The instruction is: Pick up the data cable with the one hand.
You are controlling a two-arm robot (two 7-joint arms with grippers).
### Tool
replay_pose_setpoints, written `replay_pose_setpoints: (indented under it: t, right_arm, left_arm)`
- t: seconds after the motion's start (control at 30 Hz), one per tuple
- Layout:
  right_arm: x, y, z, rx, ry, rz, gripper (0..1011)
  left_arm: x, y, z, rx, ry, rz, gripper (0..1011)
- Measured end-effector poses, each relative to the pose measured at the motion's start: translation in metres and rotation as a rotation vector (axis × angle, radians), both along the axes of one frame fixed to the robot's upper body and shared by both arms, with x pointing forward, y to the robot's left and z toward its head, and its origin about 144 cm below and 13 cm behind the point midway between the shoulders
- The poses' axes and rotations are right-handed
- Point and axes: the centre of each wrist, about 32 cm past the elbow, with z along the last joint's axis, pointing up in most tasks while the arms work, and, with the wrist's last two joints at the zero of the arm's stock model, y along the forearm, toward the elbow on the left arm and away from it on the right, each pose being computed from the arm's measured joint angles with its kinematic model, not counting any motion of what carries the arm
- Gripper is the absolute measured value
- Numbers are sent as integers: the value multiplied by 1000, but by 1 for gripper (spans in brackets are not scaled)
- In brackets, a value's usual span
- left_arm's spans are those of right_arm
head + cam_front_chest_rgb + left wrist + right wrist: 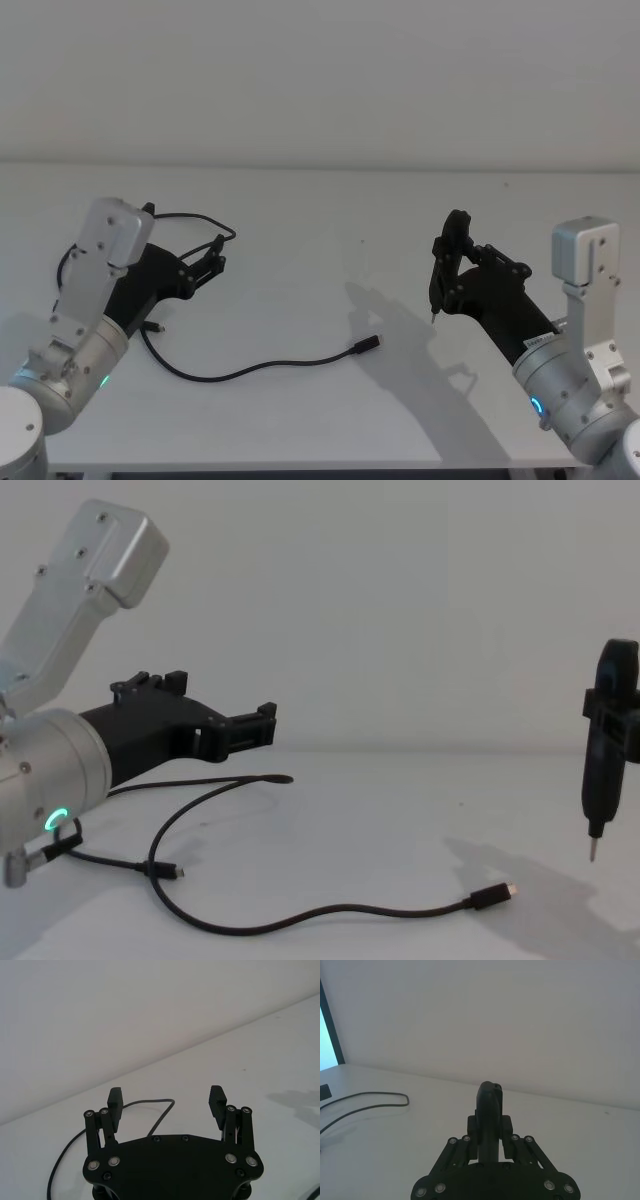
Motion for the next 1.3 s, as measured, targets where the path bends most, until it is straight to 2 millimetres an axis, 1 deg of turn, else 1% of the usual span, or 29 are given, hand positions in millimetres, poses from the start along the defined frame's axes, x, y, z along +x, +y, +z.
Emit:
replay_pose_setpoints:
  t: [0.4,0.7,0.93,1.07,1.3]
  right_arm:
    - [0,0,0,0,0,0,275]
    - [0,0,0,0,0,0,274]
    - [0,0,0,0,0,0,274]
    - [0,0,0,0,0,0,274]
    - [0,0,0,0,0,0,275]
  left_arm:
    - [-1,6,10,19,41,-94,1001]
    - [2,20,25,64,103,-213,1001]
    - [10,34,41,122,176,-312,1001]
    - [18,41,49,165,235,-377,1001]
    - [31,46,57,223,304,-449,1001]
